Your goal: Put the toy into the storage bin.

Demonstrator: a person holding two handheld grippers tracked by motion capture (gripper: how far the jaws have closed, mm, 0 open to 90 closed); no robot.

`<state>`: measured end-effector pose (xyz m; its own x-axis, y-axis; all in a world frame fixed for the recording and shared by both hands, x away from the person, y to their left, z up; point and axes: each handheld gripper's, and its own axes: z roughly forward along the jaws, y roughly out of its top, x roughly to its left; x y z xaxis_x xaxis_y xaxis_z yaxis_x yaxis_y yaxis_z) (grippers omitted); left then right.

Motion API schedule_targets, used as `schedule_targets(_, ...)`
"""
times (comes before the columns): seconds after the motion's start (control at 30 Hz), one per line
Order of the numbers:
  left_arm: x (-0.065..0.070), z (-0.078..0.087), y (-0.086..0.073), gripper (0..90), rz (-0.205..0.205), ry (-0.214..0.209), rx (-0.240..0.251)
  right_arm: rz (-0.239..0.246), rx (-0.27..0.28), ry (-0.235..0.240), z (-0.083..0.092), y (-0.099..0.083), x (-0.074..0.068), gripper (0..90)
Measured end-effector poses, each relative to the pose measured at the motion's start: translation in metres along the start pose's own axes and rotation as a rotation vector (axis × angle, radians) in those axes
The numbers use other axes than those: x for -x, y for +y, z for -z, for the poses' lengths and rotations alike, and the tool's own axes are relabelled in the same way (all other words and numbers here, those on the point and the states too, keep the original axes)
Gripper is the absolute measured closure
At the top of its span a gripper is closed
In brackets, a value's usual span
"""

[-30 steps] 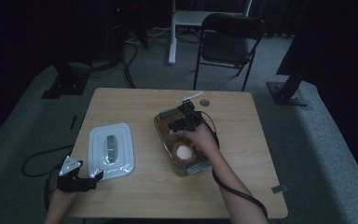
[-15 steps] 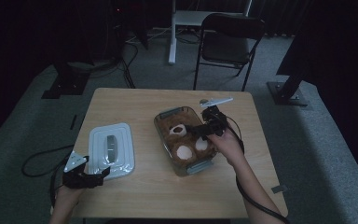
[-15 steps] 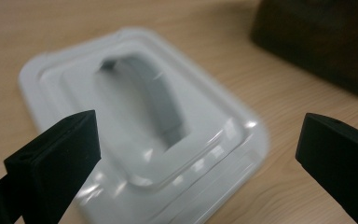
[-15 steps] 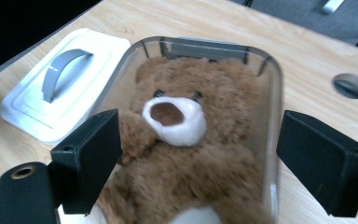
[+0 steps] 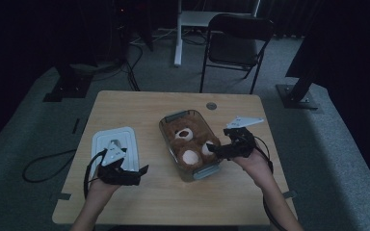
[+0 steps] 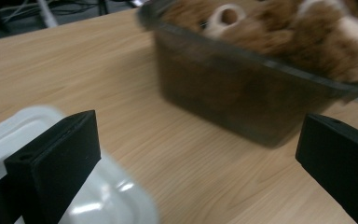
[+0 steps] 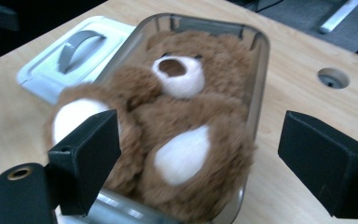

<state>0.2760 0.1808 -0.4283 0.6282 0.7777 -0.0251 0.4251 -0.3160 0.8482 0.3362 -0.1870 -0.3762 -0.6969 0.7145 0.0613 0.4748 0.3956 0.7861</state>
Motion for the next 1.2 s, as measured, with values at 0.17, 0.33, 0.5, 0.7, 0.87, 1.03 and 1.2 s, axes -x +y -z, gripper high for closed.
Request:
schedule_targets(0.17,0.02,-0.017,0.019,0.7,-0.033,-0.052,-0.001,-0.005,-0.006,0.026,0.002,-0.007,0.001,12.1)
schedule_targets(0.33,0.039,-0.029,0.038,0.7,-0.088,-0.073,0.018,-0.001,-0.023,-0.017,0.0,-0.012,0.008,13.7)
schedule_targets(0.5,0.05,-0.045,0.052,0.7,-0.108,-0.067,0.019,-0.006,-0.055,-0.035,-0.008,-0.017,0.014,16.3)
schedule_targets(0.7,0.055,-0.068,0.053,0.7,-0.115,-0.024,-0.031,-0.031,-0.081,-0.092,-0.02,-0.02,0.022,15.6)
schedule_targets(0.87,0.051,-0.079,0.052,0.7,-0.089,0.022,-0.048,-0.03,-0.115,-0.101,-0.031,-0.021,0.024,14.4)
schedule_targets(1.03,0.053,-0.084,0.054,0.7,-0.14,0.079,-0.074,0.013,-0.088,-0.117,-0.03,-0.021,0.019,17.6)
schedule_targets(1.2,0.057,-0.077,0.058,0.7,-0.155,-0.01,-0.017,0.074,-0.014,-0.001,-0.02,-0.018,0.006,25.4)
